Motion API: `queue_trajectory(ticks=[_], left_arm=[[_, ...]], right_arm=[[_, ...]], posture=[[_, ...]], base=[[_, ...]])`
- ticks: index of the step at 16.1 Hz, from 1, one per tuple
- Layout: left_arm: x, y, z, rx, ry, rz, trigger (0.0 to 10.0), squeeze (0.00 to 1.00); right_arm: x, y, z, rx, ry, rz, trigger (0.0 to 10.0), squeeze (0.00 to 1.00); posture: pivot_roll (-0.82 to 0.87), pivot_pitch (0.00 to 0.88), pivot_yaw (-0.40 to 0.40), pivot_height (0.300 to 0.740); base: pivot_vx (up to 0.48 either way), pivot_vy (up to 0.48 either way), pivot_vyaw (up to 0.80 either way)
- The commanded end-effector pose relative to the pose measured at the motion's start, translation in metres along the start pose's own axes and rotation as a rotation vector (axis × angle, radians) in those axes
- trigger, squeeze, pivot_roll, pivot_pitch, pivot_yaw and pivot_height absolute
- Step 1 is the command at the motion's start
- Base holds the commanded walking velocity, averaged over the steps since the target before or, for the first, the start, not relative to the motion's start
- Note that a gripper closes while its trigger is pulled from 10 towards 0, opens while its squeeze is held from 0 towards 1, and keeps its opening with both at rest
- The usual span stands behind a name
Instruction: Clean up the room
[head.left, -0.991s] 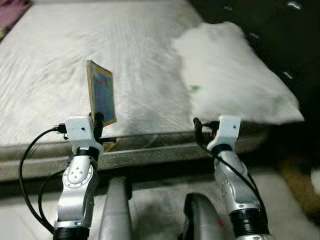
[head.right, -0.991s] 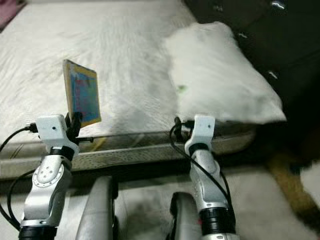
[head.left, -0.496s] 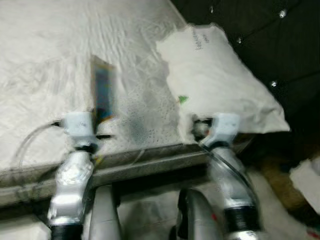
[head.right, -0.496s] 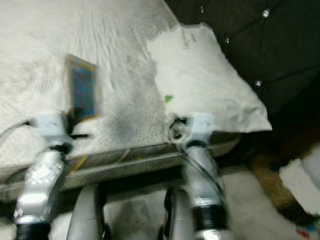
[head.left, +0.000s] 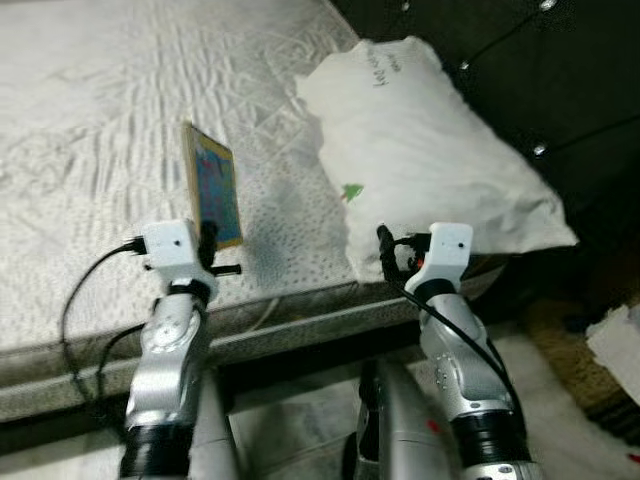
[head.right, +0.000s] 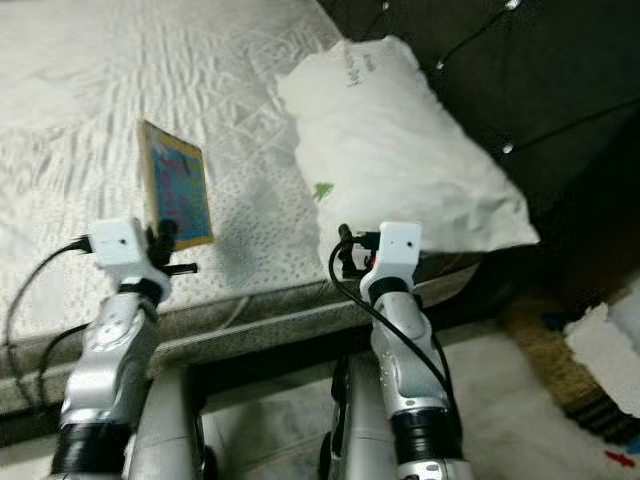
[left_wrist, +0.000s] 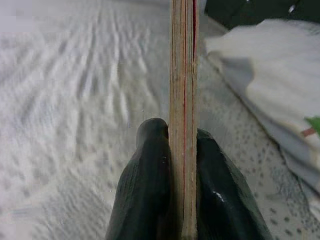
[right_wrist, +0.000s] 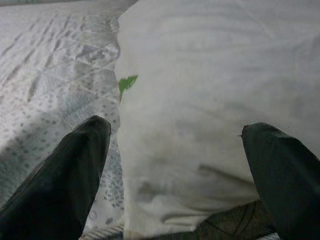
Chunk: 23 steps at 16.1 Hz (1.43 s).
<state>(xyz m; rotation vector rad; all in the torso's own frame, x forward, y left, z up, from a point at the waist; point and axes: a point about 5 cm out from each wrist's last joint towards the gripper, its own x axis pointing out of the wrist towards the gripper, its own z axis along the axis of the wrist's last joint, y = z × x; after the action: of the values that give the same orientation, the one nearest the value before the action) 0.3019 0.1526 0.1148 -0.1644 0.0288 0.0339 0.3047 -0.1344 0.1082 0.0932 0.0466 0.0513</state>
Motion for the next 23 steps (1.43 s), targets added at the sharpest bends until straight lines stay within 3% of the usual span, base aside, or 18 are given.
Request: queue_trajectory(ticks=[1, 5, 9, 10, 11, 12, 15, 17, 19, 20, 23], left_arm=[[0.008, -0.009, 0.005, -0.049, -0.014, -0.010, 10.0, 0.00], [0.013, -0.044, 0.003, -0.136, 0.032, -0.147, 10.0, 0.00], [0.011, -0.073, 0.007, -0.287, 0.097, -0.253, 10.0, 0.00], [0.010, -0.082, 0.003, -0.330, 0.180, -0.279, 10.0, 0.00], [0.008, -0.086, -0.010, -0.455, 0.305, -0.276, 10.0, 0.00], [0.006, -0.084, -0.019, -0.440, 0.352, -0.266, 10.0, 0.00], [0.006, -0.086, -0.016, -0.536, 0.405, -0.268, 10.0, 0.00], [0.011, -0.081, -0.020, -0.506, 0.438, -0.265, 10.0, 0.00], [0.018, -0.071, -0.023, -0.505, 0.469, -0.261, 10.0, 0.00], [0.031, -0.059, -0.024, -0.463, 0.467, -0.248, 10.0, 0.00], [0.049, -0.050, -0.025, -0.480, 0.484, -0.239, 10.0, 0.00]], right_arm=[[-0.003, -0.004, 0.005, -0.011, -0.010, -0.008, 10.0, 0.00], [-0.007, -0.024, 0.007, -0.048, -0.011, -0.043, 10.0, 0.00], [-0.005, -0.021, 0.005, -0.058, -0.003, -0.032, 10.0, 0.00], [-0.004, -0.021, 0.005, -0.061, 0.001, -0.030, 10.0, 0.00], [-0.005, -0.023, 0.005, -0.071, 0.005, -0.032, 10.0, 0.00], [-0.006, -0.027, 0.005, -0.085, 0.006, -0.038, 10.0, 0.00], [-0.013, -0.041, 0.004, -0.120, 0.017, -0.061, 10.0, 0.00], [-0.018, -0.051, 0.001, -0.138, 0.033, -0.078, 10.0, 0.00], [-0.020, -0.055, 0.003, -0.150, 0.031, -0.082, 10.0, 0.00], [-0.022, -0.057, 0.004, -0.157, 0.034, -0.085, 10.0, 0.00], [-0.025, -0.060, 0.006, -0.171, 0.037, -0.083, 10.0, 0.00]], posture=[[0.01, 0.107, -0.048, 0.510], [-0.01, 0.100, -0.051, 0.510], [0.00, 0.087, -0.058, 0.510], [0.00, 0.083, -0.060, 0.510], [0.00, 0.079, -0.060, 0.510], [0.00, 0.078, -0.061, 0.510], [-0.01, 0.075, -0.063, 0.510], [-0.02, 0.074, -0.066, 0.510], [-0.03, 0.079, -0.068, 0.510], [-0.04, 0.087, -0.075, 0.510], [-0.07, 0.095, -0.085, 0.510]], base=[[0.000, 0.000, 0.00], [0.000, 0.000, 0.00], [0.000, 0.000, 0.00], [0.000, 0.000, 0.00], [0.000, 0.000, 0.00], [0.000, 0.000, 0.00], [0.000, 0.000, 0.00], [0.000, 0.000, 0.00], [0.000, 0.000, 0.00], [0.000, 0.000, 0.00], [0.000, 0.000, 0.00]])
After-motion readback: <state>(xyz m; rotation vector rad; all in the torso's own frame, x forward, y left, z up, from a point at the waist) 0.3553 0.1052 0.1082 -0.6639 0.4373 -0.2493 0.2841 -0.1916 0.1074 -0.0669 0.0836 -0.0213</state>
